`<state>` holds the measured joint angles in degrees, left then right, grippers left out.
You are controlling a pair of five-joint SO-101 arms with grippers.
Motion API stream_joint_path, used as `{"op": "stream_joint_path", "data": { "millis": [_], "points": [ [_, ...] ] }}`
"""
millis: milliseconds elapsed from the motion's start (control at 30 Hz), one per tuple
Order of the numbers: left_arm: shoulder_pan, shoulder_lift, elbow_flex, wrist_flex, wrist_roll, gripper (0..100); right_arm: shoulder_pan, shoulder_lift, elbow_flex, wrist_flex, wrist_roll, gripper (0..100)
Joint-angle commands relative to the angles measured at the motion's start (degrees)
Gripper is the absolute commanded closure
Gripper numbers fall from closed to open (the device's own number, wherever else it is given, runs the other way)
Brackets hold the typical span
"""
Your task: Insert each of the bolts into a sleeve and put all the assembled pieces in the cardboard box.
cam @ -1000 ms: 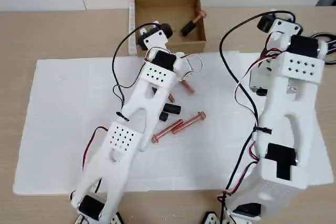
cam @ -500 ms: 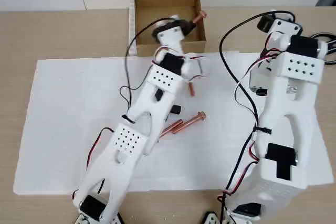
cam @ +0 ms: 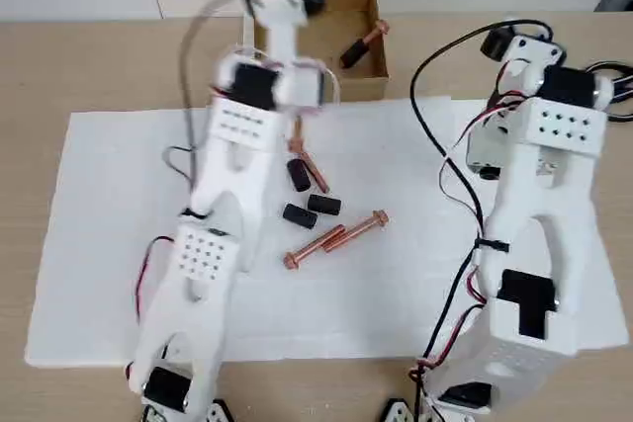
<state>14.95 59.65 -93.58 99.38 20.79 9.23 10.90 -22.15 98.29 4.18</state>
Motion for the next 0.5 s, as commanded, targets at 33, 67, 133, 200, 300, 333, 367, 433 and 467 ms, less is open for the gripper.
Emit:
{"op": "stream_joint_path", "data": {
  "millis": [33,67,133,200,300,333,367,433,467],
  "points": [
    [-0.1,-11.5,-2.0,1.2,-0.9,99,-2.8,-4.0,-0.5,0.4,0.7,99.3],
    [-0.1,-12.9,-0.7,1.2,-0.9,99,-3.3,-4.3,-0.5,0.4,0.7,99.4],
    [-0.1,-16.3,3.7,1.2,-0.9,99,-3.6,-6.4,-0.4,0.5,0.7,99.5],
    [-0.4,-20.5,10.4,1.2,-0.9,99,-3.6,-9.5,-0.4,0.6,0.7,99.5],
    [-0.4,-29.4,22.0,1.2,-0.9,99,-3.6,-13.9,-0.2,0.5,0.7,99.5],
    [-0.4,-32.7,26.1,1.2,-0.9,99,-3.7,-15.2,-0.2,0.5,0.7,99.5],
    [-0.3,-36.2,29.8,1.2,-0.9,99,-3.8,-16.2,-0.2,0.5,0.7,99.5],
    [-0.2,-42.7,37.1,1.1,-0.9,99,-3.8,-18.3,-0.2,0.5,0.7,99.5],
    [-0.2,-45.9,40.5,1.1,-0.9,99,-3.8,-19.1,-0.2,0.5,0.7,99.5]
  ]
}}
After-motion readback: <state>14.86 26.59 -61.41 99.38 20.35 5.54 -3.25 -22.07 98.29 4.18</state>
